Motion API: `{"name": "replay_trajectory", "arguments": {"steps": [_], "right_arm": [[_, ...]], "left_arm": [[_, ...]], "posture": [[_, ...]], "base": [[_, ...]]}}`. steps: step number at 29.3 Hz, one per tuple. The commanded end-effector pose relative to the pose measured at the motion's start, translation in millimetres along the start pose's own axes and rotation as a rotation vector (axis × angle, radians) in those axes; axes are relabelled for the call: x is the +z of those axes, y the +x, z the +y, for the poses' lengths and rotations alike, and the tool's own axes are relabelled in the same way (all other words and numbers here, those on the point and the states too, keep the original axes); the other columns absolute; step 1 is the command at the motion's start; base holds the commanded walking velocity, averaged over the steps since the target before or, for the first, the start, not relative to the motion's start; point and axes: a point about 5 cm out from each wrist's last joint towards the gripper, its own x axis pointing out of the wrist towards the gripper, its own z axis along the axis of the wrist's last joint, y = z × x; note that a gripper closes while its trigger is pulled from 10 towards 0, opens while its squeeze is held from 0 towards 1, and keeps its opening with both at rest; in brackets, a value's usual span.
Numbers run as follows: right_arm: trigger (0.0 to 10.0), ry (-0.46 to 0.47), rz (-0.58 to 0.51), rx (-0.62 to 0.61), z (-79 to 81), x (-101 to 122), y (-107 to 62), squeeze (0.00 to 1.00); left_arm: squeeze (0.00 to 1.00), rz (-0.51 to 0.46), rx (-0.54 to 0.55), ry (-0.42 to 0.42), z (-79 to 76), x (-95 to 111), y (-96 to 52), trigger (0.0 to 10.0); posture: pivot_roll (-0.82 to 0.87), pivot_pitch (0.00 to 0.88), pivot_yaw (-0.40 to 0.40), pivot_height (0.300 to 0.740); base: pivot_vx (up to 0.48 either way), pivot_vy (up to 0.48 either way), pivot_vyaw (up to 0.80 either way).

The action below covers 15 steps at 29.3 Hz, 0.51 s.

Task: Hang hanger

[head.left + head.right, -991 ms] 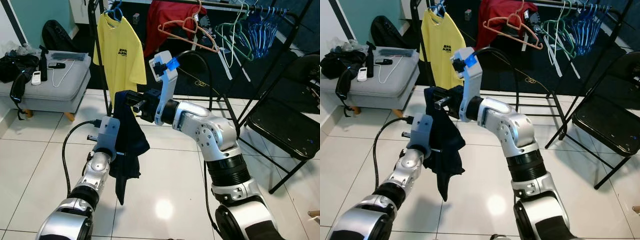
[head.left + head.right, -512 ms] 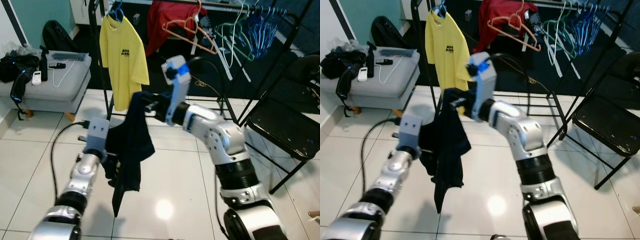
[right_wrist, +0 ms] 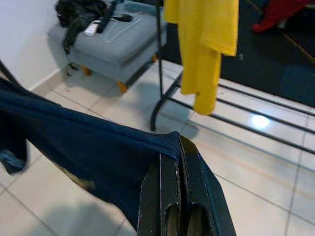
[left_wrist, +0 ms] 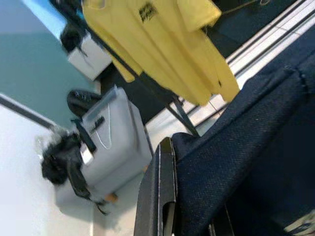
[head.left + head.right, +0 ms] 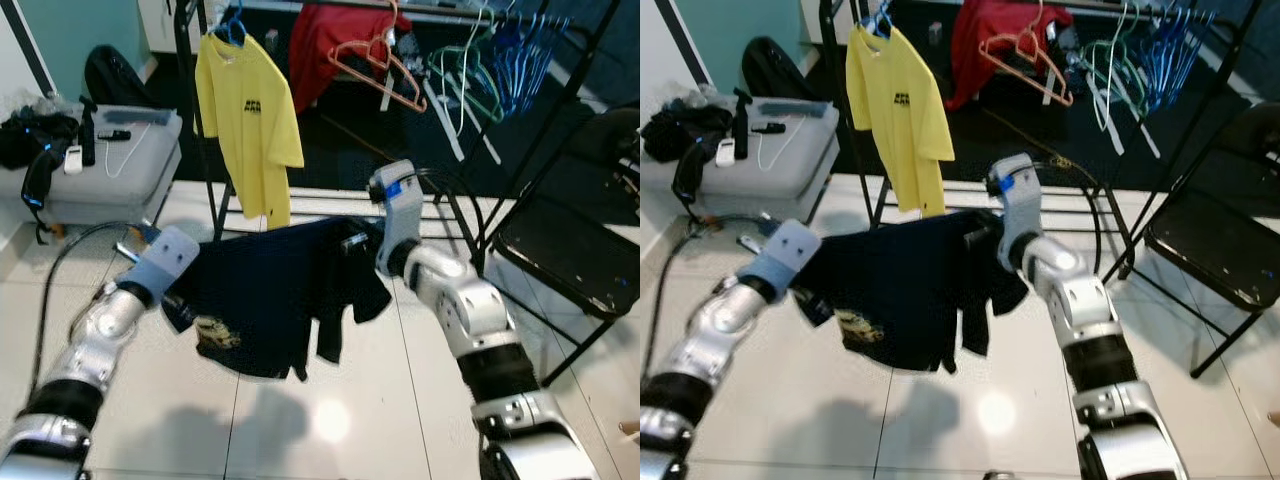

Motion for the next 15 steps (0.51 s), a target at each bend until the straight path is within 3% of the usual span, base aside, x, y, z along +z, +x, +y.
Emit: {"name": "replay_trajectory", "arguments": {"steps": [1,5,7,11,15], "right_arm": [[0.0,-0.037,-0.007,-0.133,-26.4,-2,-10.9,0.0],[0.0,-0.099,0.018,-0.193,-37.9,-16,-15.4,0.0],[0.0,-0.095,0.017,-0.202,-39.7,-17,-16.2,0.0],[0.0,-0.092,0.002,-0.212,-41.8,-17,-17.1,0.0],[0.0,-0.094,-0.048,-0.236,-46.1,-9,-17.3,0.0]], "left_arm": [[0.0,0.086,0.011,0.025,10.2,-17,-9.8,0.0],[0.0,0.009,0.098,-0.037,35.9,8,-1.8,0.0],[0.0,-0.011,0.086,-0.041,38.2,13,-0.6,0.0],[0.0,-0.038,0.028,-0.016,39.1,22,-0.3,0.0],[0.0,-0.002,0.021,0.101,47.1,21,-0.6,0.0]], "posture": [[-0.03,0.098,-0.025,0.74],[-0.03,0.107,-0.028,0.74],[-0.03,0.107,-0.028,0.74],[-0.03,0.11,-0.026,0.74],[-0.03,0.113,-0.018,0.74]], "base": [[0.0,0.0,0.0],[0.0,0.0,0.0],[0.0,0.0,0.0],[0.0,0.0,0.0],[0.0,0.0,0.0]]}}
